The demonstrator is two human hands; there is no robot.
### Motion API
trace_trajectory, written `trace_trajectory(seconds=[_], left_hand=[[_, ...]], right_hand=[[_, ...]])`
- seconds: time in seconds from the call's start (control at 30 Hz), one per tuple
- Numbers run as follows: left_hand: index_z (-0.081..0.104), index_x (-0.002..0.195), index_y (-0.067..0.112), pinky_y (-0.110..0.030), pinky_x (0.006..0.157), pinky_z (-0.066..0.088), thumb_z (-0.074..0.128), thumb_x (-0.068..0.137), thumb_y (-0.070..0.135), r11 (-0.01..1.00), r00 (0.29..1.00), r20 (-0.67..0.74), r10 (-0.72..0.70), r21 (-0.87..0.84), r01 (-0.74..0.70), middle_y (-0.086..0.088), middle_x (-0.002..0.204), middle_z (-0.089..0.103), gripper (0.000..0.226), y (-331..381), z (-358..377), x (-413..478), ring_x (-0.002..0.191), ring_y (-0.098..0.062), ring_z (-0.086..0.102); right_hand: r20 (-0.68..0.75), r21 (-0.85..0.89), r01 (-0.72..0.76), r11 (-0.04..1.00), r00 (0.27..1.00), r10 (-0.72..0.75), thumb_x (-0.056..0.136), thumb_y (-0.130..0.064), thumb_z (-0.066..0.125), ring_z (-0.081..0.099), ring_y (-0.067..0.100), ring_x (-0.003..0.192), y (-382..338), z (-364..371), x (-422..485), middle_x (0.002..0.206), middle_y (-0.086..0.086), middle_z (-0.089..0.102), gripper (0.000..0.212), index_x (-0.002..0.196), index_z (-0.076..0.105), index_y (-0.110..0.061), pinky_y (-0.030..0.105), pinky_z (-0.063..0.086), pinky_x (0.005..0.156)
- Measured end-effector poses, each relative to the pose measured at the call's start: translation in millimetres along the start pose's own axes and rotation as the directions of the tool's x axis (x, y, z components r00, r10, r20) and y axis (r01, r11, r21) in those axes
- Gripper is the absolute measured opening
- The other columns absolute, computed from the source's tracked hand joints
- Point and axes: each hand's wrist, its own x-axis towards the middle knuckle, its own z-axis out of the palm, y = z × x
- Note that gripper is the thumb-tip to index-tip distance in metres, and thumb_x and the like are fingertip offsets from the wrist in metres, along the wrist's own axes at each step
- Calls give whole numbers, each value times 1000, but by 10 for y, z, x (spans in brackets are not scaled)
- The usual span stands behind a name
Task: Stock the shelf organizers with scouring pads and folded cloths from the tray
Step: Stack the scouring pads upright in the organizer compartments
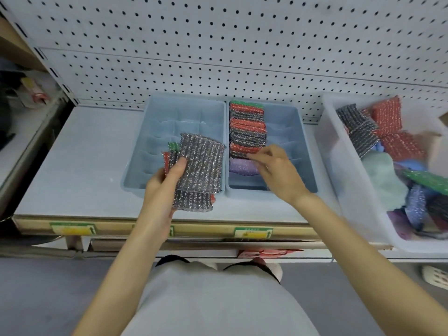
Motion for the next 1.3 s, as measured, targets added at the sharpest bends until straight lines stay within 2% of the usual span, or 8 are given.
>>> trace_trajectory(seconds=[0.07,0.17,0.47,0.53,0.67,0.77,1.07,1.3], left_hand=[[61,116,18,-24,69,57,61,87,37,1000,999,45,11,24,-12,4,103,73,35,-36,41,-35,88,-8,70],[60,117,24,-35,91,52,66,73,46,997,995,95,27,68,-33,6,107,72,49,-99,120,-76,98,-11,68],[60,110,26,-32,87,51,56,86,42,1000,999,50,-3,-13,3,8,102,73,29,-159,157,-106,97,-9,68],[60,110,24,-29,79,52,53,93,35,999,1000,12,-19,-40,20,8,97,74,22,-136,81,-90,88,-6,70],[60,114,21,-25,72,51,53,94,33,998,998,-70,-4,-57,0,4,104,72,24,-98,-82,-63,90,-8,69],[58,117,20,-24,67,52,53,95,33,999,997,-81,-5,-55,1,3,105,71,27,-102,-143,-64,88,-8,69],[60,114,22,-27,73,51,52,95,32,1000,999,-34,-2,-10,2,3,104,72,23,-191,-246,-163,90,-10,70],[60,112,23,-31,82,52,55,90,34,1000,998,57,-10,7,9,5,102,73,25,-262,-109,-214,94,-12,69]], right_hand=[[-36,449,-272,851,946,322,94,-19,56,54,9,88,-278,-152,-54,95,-3,57,19,110,67,-21,25,48,78],[363,869,-455,195,853,375,90,-25,60,62,14,80,-739,-212,-263,91,1,66,14,102,63,-19,26,52,69],[405,909,-401,-113,788,463,91,-3,56,65,21,100,-771,-176,-438,114,6,68,27,118,56,-8,40,54,88],[275,939,-342,12,774,571,94,-4,51,65,19,98,-535,-263,-372,108,1,68,22,112,59,-15,39,53,87],[-109,492,-285,823,917,383,91,-13,57,59,18,97,-104,-350,-238,114,7,62,30,119,60,-22,38,49,90],[-27,173,-200,964,978,208,87,-10,65,62,18,97,-88,-193,-203,110,3,66,34,119,61,-21,36,51,86],[-47,-124,-19,992,999,13,80,-8,72,54,25,91,-18,193,-72,94,3,60,14,92,69,-14,31,43,60],[78,610,-360,706,914,399,89,-14,62,59,8,72,-607,-237,-376,86,-7,65,8,92,68,-18,16,49,64]])
